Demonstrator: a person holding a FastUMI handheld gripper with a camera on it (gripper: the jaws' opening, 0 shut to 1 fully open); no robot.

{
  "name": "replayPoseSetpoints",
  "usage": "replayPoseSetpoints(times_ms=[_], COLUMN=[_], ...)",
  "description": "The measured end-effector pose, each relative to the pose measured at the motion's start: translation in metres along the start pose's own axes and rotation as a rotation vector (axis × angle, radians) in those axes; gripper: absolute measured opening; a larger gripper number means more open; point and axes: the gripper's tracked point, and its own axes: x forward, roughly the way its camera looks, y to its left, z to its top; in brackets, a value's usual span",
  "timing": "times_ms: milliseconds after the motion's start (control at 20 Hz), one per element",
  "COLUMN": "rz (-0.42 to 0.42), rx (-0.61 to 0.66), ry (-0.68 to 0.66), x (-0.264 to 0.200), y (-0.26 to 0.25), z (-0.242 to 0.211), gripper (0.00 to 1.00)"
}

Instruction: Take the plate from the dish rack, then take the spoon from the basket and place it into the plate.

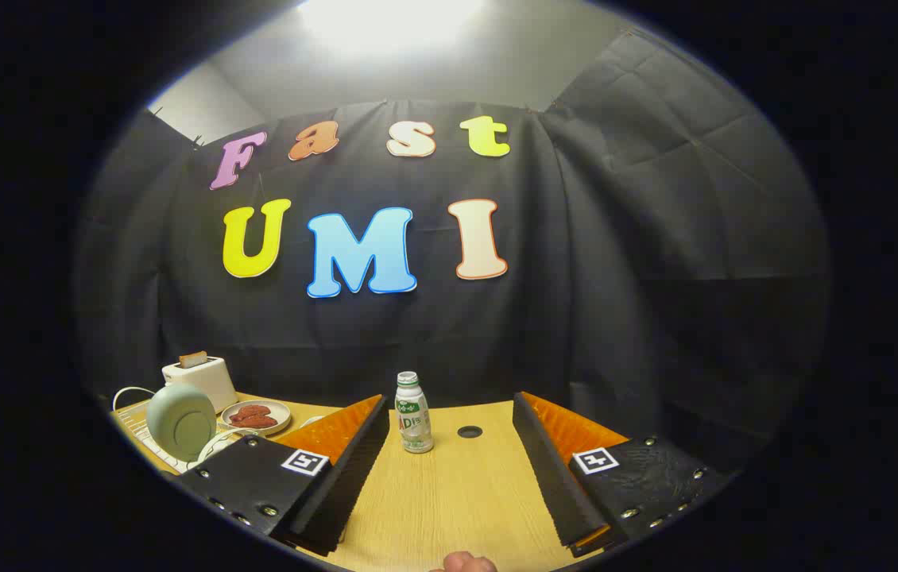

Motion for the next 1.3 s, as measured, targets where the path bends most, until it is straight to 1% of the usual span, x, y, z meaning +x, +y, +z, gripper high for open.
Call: replayPoseSetpoints(times_ms=[150,300,450,600,700,900,950,1100,1300], rz=[-0.032,-0.064,-0.073,-0.027,0.028,0.097,0.114,0.126,0.176], rx=[-0.028,-0.044,-0.030,-0.023,-0.018,0.014,0.020,0.020,0.024], ry=[0.001,-0.036,-0.026,-0.064,-0.085,-0.025,-0.030,-0.016,0.035], x=[-0.013,-0.027,-0.030,-0.030,-0.030,-0.017,-0.014,-0.005,0.003], y=[0.020,0.046,0.079,0.111,0.131,0.153,0.161,0.173,0.203], z=[0.037,0.078,0.093,0.113,0.120,0.109,0.112,0.109,0.100], gripper=[0.96,0.96,0.96,0.96,0.96,0.96,0.96,0.96,0.96])
